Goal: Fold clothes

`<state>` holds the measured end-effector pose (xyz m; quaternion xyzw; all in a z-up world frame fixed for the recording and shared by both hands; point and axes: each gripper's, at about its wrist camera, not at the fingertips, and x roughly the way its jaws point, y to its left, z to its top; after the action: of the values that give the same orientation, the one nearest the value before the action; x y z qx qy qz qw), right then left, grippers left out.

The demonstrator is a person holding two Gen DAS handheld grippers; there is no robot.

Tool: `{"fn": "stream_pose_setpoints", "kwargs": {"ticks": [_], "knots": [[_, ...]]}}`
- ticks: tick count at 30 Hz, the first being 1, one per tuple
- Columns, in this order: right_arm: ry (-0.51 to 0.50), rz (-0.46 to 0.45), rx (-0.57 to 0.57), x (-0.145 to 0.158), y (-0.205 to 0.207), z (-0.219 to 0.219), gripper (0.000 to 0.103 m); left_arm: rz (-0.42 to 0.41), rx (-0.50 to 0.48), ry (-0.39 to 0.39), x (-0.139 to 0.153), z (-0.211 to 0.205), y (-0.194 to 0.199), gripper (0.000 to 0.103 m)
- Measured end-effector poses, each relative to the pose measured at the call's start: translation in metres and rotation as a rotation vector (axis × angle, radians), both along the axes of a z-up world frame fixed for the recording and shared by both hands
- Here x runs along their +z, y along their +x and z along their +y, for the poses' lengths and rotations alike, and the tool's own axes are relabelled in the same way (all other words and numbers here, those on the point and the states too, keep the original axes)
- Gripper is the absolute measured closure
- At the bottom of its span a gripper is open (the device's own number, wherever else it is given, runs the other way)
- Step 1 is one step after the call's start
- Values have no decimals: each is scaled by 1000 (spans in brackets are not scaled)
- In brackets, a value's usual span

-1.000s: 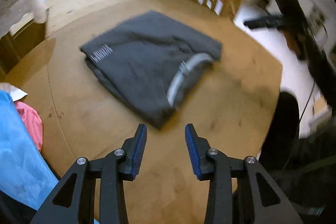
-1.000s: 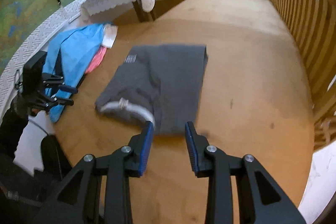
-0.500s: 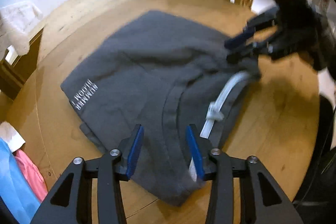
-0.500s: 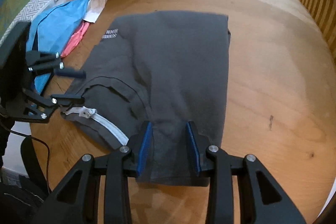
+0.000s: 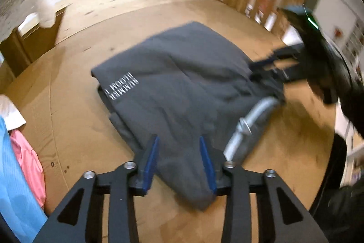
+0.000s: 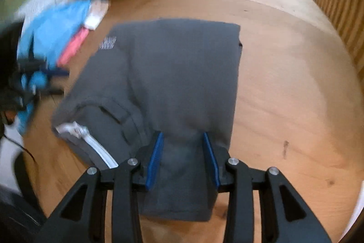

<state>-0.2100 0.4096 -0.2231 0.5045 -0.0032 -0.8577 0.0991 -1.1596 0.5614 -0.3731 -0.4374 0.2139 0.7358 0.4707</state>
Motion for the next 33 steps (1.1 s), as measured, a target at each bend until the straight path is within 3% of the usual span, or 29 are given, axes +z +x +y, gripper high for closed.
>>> {"fn": "stream_pose_setpoints", "kwargs": {"ticks": [2, 4, 7, 9, 12, 15, 17, 19, 23, 25, 27, 33], "knots": [[0, 8, 2, 10, 2, -6, 67, -16, 1, -13, -10, 9, -7, 66], [-29, 60, 8, 26, -5, -12, 67, -42, -31, -94, -35, 22, -7, 66], [-48, 127, 13, 43, -20, -21, 66, -7, -74, -122, -40, 18, -2, 65], [-30, 139, 16, 43, -45, -28, 67, -43, -59, -108, -32, 16, -7, 66], [-12, 144, -22, 39, -87, -30, 67, 35, -31, -18, -7, 29, -22, 66], [-69, 109, -89, 25, -129, -20, 67, 95, 32, 40, -1, 54, -55, 65], [-69, 75, -121, 10, -144, -12, 67, 101, 84, 41, -12, 67, -81, 65], [-85, 53, -134, -6, -154, -4, 68, 49, 94, 4, -39, 69, -103, 62], [-88, 74, -124, 6, -144, -3, 67, 5, 125, -12, -47, 50, -116, 65], [-150, 104, -126, 22, -121, 9, 67, -10, 162, 29, -34, 29, -110, 64], [-140, 111, -98, 28, -89, 10, 66, -26, 151, 73, -24, 8, -92, 62], [96, 73, 0, 3, -14, -17, 62, -88, 113, 98, -35, 2, -42, 58]]}}
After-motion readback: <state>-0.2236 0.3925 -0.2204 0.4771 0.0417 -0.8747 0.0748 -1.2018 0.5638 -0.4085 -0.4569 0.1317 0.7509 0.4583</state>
